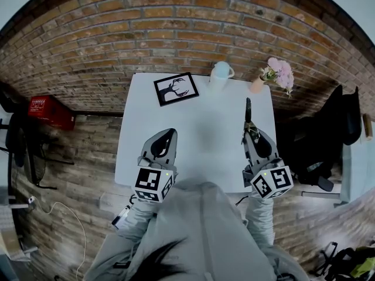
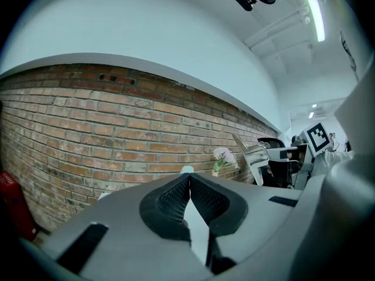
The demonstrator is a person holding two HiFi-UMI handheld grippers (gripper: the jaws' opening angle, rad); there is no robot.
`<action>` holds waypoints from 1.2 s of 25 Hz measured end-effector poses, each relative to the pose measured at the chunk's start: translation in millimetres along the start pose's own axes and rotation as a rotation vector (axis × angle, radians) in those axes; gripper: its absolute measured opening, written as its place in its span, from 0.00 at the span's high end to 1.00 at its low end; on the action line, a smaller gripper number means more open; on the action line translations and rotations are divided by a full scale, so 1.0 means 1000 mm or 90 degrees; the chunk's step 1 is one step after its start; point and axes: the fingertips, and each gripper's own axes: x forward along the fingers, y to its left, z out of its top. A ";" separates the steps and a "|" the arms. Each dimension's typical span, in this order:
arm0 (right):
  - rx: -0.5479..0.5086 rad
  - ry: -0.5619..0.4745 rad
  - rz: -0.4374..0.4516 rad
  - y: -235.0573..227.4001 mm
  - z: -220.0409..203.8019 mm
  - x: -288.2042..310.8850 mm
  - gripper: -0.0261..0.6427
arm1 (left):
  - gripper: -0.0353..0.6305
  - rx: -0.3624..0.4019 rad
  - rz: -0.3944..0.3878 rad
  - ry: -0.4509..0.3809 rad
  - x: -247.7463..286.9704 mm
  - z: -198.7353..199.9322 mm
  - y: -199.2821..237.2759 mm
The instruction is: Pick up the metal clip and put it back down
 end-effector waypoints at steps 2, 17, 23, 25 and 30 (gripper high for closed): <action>0.001 0.000 -0.001 0.000 0.000 0.000 0.81 | 0.91 -0.002 0.000 0.001 0.001 0.000 0.002; -0.041 0.033 -0.007 0.007 -0.005 0.015 0.81 | 0.91 -0.022 -0.003 0.023 0.008 -0.011 0.019; -0.122 0.082 0.018 0.019 -0.014 0.032 0.81 | 0.91 -0.030 -0.004 0.032 0.012 -0.015 0.025; -0.143 0.100 0.029 0.023 -0.021 0.040 0.81 | 0.91 -0.032 -0.005 0.037 0.013 -0.018 0.027; -0.202 0.152 0.061 0.033 -0.039 0.058 0.81 | 0.91 -0.038 -0.006 0.050 0.016 -0.025 0.031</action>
